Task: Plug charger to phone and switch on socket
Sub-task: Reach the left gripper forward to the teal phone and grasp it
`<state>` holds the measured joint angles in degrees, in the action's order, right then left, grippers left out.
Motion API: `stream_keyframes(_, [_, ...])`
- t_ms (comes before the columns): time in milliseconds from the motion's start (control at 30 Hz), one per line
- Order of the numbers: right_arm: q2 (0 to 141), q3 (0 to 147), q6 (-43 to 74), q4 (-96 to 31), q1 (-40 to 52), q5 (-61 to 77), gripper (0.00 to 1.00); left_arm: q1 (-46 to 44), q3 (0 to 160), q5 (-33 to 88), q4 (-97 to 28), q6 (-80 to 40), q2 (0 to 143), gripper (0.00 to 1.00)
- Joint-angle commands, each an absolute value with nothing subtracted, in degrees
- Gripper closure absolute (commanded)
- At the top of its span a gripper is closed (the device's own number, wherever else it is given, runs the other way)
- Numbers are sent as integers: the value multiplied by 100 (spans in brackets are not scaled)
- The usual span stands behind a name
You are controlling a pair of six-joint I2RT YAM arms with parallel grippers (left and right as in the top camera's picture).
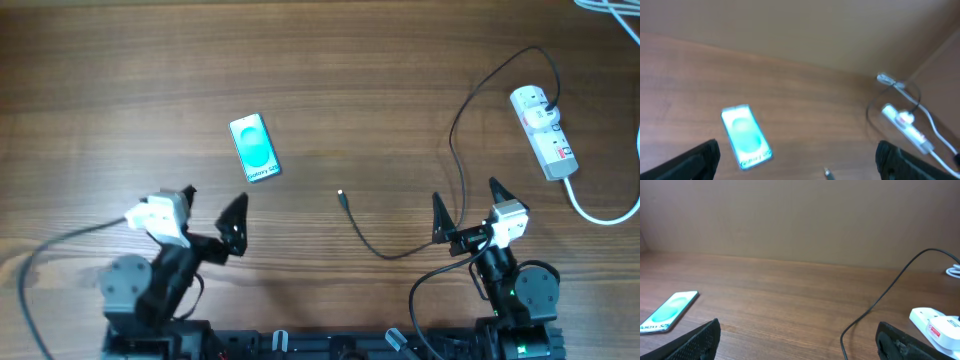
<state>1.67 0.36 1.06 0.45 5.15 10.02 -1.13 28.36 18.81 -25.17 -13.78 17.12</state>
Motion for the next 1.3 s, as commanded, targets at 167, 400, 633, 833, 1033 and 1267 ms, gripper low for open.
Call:
stream_keyframes(167, [178, 30, 154, 58, 486, 906, 0, -152, 7623, 1994, -6090, -1439, 5870, 0])
stream_keyframes(400, [178, 30, 152, 60, 484, 906, 0, -322, 9008, 2056, -6801, -1599, 8475, 0])
stream_keyframes(633, [178, 30, 152, 58, 484, 908, 0, -351, 9006, 2163, -6683, -1697, 10044, 1])
stream_keyframes(833, [178, 30, 154, 60, 486, 908, 0, -617, 9006, 2053, -6641, -1929, 10779, 0])
stream_keyframes(1033, [178, 30, 154, 58, 484, 906, 0, -1017, 8995, 891, -6381, -2917, 11054, 0])
stream_keyframes(1267, [178, 30, 152, 60, 486, 908, 0, -1278, 8995, 436, -6184, -3395, 11332, 0])
